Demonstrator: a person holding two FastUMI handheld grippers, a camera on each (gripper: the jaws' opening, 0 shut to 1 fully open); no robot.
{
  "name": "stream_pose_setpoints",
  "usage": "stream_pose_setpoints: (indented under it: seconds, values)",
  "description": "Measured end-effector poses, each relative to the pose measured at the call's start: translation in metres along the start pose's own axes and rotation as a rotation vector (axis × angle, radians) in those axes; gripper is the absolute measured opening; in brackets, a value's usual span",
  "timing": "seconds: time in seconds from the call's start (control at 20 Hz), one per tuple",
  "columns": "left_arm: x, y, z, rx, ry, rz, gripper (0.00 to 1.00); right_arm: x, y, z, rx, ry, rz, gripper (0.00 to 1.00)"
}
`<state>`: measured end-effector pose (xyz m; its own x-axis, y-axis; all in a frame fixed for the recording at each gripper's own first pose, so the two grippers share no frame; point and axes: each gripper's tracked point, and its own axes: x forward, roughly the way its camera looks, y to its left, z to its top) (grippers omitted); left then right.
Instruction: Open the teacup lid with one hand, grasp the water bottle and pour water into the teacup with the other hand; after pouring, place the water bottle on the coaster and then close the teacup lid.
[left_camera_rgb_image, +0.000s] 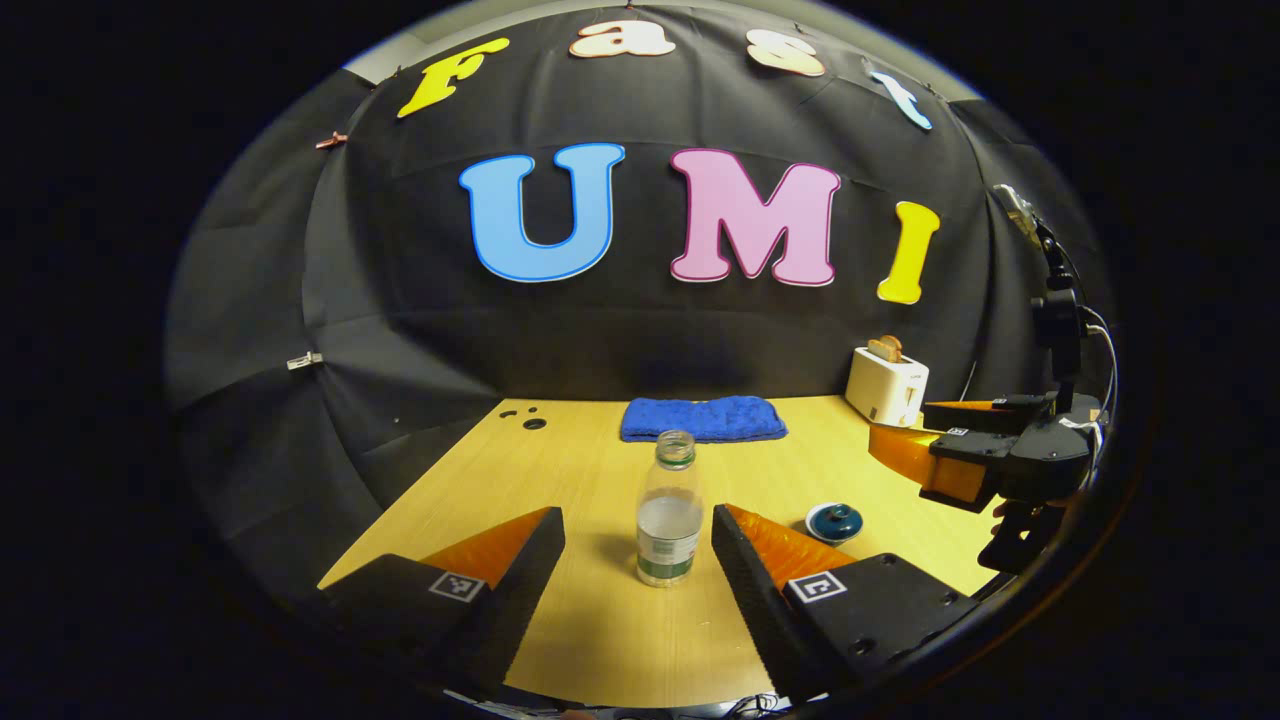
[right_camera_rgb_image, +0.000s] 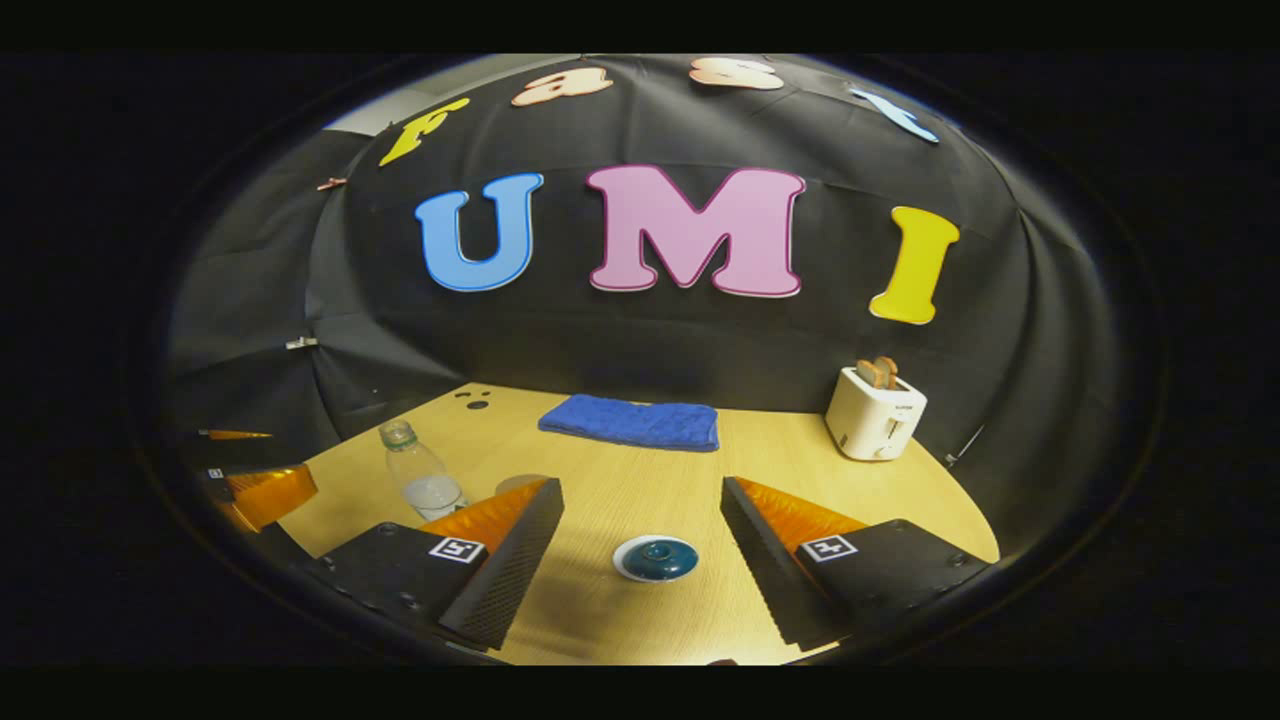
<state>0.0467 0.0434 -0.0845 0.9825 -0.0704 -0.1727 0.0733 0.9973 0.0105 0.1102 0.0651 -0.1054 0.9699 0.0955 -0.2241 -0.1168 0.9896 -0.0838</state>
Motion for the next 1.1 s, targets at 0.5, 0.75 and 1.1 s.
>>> stream_pose_setpoints:
  seconds: [0.5, 0.75, 1.1]
  values:
    - [0.047, 0.022, -0.043, -0.018, -0.007, 0.044, 0.94, 0.048, -0.017, -0.068, -0.083, 0.051, -0.017, 0.98]
    - [0.062, 0.027, -0.082, -0.021, 0.013, 0.057, 0.95, 0.077, -0.018, -0.098, -0.084, 0.045, -0.026, 0.97]
    - [0.059, 0.022, -0.113, -0.023, 0.054, 0.063, 0.94, 0.087, -0.027, -0.117, -0.120, 0.056, -0.068, 0.78]
